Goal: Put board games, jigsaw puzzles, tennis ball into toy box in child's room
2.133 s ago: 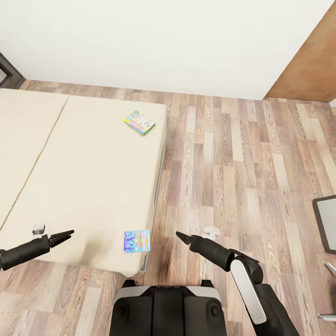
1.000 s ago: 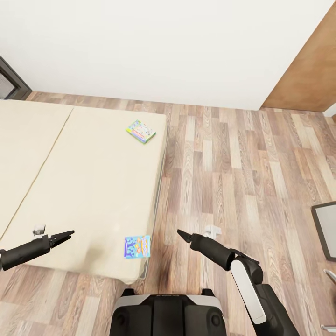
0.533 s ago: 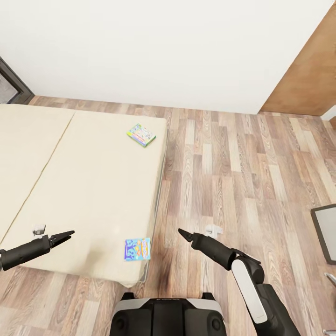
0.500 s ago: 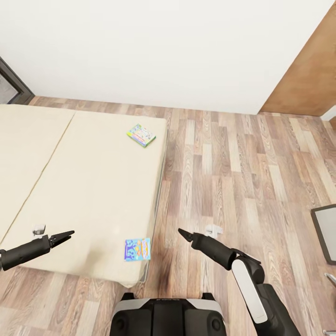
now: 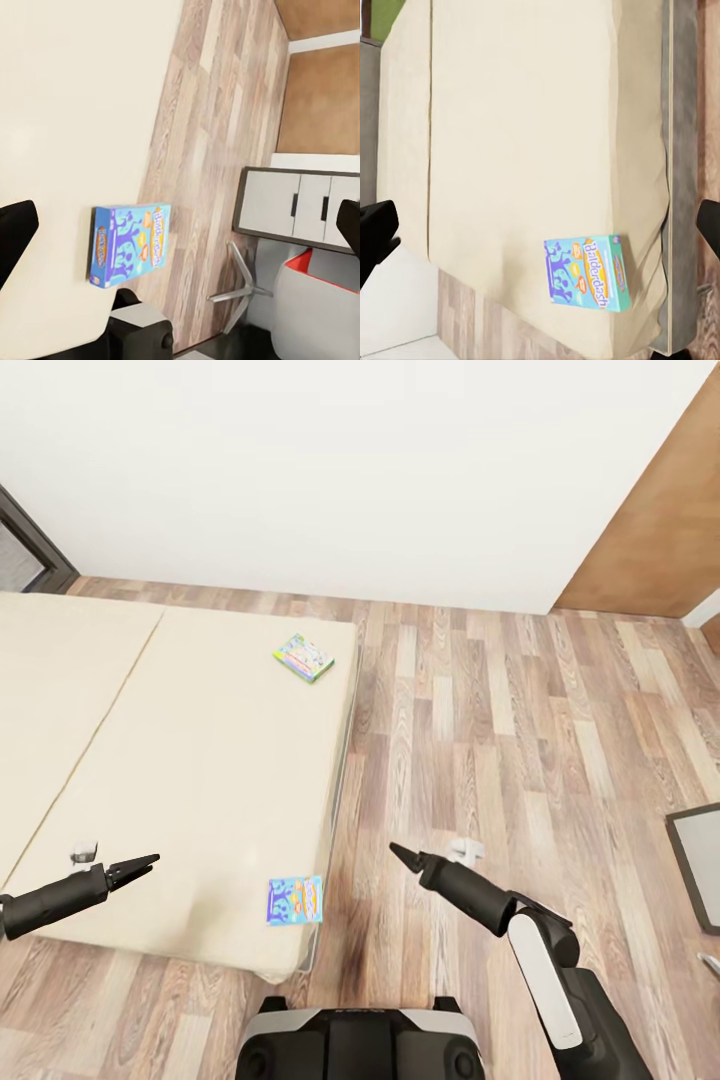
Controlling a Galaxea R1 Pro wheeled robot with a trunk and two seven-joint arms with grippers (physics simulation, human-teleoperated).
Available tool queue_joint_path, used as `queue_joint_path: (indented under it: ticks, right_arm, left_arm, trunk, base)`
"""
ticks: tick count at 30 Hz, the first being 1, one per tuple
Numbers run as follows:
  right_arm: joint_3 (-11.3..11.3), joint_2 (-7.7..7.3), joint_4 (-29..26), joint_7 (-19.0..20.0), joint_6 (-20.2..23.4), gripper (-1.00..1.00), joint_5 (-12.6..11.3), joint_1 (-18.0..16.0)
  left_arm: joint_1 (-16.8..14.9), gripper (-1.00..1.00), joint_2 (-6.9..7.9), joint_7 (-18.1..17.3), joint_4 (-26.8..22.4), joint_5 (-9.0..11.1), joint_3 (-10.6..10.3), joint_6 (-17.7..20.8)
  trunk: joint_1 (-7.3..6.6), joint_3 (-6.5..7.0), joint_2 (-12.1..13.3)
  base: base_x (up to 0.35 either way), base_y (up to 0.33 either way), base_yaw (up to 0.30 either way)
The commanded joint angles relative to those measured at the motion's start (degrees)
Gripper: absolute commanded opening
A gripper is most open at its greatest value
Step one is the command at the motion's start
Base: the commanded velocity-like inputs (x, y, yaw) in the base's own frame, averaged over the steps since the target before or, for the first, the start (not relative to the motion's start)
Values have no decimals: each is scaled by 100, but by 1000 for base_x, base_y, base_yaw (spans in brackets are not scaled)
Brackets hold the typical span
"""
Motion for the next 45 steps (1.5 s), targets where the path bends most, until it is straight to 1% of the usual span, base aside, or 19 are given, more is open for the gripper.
queue_joint_path:
  ticks: [1, 18, 30, 45]
  right_arm:
    - [-14, 4, -4, 16, 35, 100, -17, -1]
    - [-41, 8, -28, 67, 30, 100, -15, 2]
    - [-1, 27, -25, 48, 18, 100, 45, 2]
    - [-38, 9, -41, 73, 17, 100, 9, 2]
  left_arm:
    - [-3, 100, 0, -20, 1, -2, 7, 60]
    - [-3, 100, -25, -36, -1, 16, 6, 56]
    - [-3, 100, -42, -41, -2, 10, 14, 59]
    - [-3, 100, -47, -27, -2, 12, 1, 60]
  trunk:
    - [3, 3, -8]
    - [3, 165, -8]
    - [3, 279, -8]
    - [3, 421, -8]
  base:
    - [0, 0, 0]
    - [0, 0, 0]
    - [0, 0, 0]
    - [0, 0, 0]
